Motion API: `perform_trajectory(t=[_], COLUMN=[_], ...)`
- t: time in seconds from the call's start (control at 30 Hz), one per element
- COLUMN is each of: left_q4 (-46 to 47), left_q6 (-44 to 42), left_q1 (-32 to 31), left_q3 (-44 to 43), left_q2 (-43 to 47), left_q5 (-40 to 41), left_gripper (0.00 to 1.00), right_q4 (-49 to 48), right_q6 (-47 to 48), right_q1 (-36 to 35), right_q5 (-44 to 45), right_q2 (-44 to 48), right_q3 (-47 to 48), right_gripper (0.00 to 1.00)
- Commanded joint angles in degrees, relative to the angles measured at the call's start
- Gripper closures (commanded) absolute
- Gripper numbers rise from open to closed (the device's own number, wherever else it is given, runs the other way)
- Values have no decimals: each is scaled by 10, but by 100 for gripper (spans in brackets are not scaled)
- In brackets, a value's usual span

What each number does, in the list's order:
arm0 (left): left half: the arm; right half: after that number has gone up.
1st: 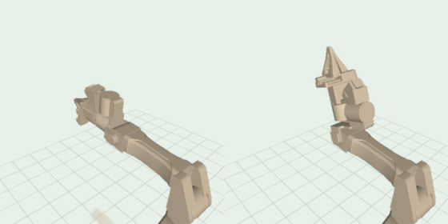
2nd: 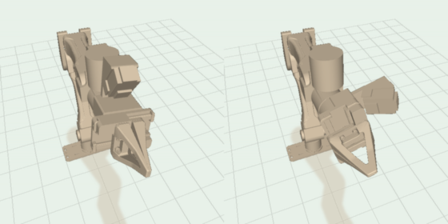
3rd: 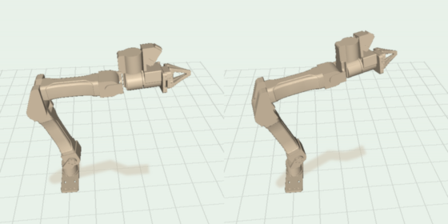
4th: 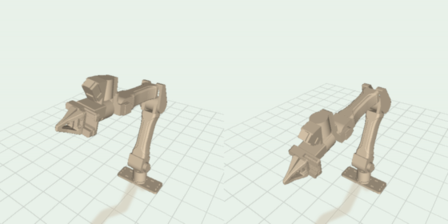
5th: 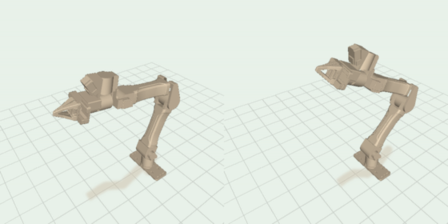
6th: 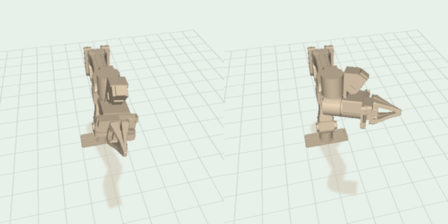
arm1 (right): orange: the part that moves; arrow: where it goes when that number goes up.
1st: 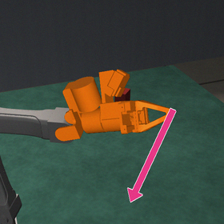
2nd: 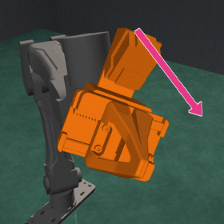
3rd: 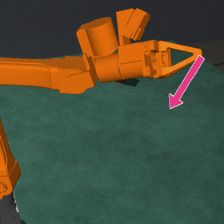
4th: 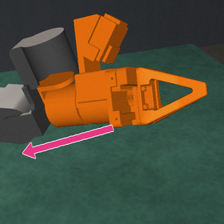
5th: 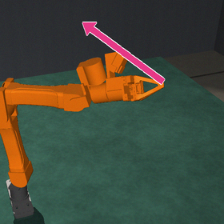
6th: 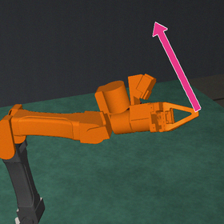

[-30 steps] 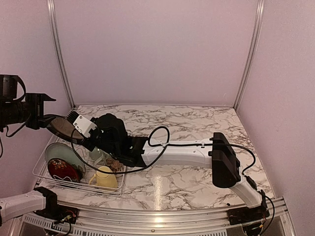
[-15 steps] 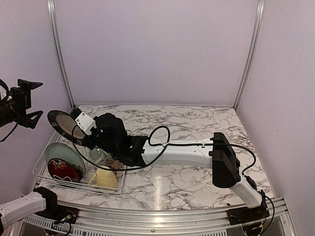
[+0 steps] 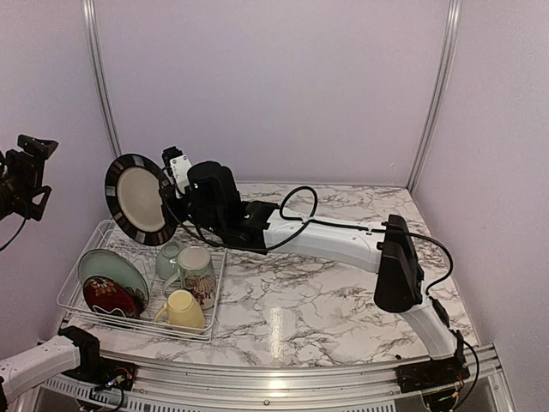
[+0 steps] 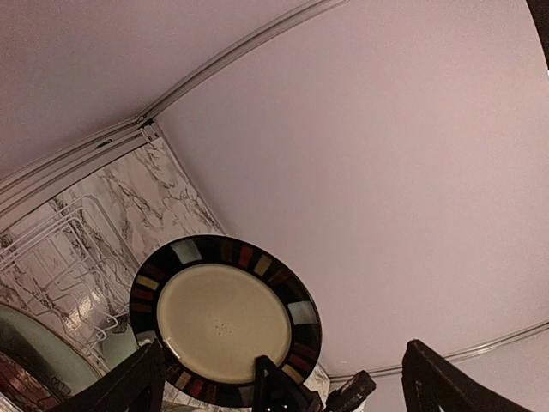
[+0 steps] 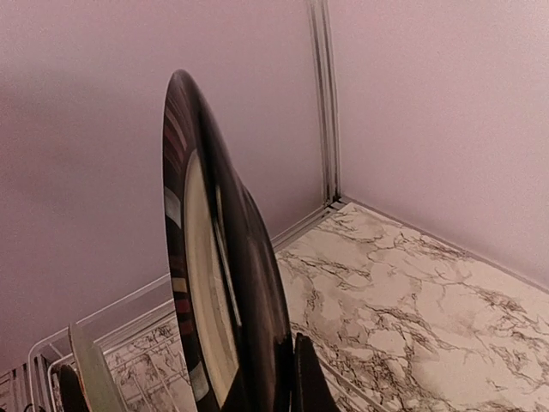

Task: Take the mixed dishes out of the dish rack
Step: Place the plate in the corner of the board.

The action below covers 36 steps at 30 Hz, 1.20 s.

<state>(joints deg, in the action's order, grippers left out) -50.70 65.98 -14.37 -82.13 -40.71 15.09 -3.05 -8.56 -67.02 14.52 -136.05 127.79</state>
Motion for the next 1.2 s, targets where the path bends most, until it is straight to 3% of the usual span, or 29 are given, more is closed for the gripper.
perform_trajectory(t=[0.0, 0.2, 0.5, 0.83, 1.17], left_q4=[9, 48, 83, 96, 128], left_q6=[-48, -111, -178, -229, -228], left_q1=[-2, -2, -2, -2, -2], left_q3=[1, 42, 89, 118, 140], left_q2=[-10, 5, 12, -24, -51], left_q5=[27, 3, -38, -106, -144], left_gripper=[1, 1, 1, 2, 1], right_q4=[-52, -78, -237, -224, -291], right_q6=[-188, -332, -509, -516, -548], right_q1=[49, 102, 238, 440, 655], right_q5=[-45, -128, -259, -331, -442], right_q2=[85, 139, 301, 488, 531], right_q3=[61, -15, -332, -647, -847], right_gripper=[100, 100, 100, 100, 100])
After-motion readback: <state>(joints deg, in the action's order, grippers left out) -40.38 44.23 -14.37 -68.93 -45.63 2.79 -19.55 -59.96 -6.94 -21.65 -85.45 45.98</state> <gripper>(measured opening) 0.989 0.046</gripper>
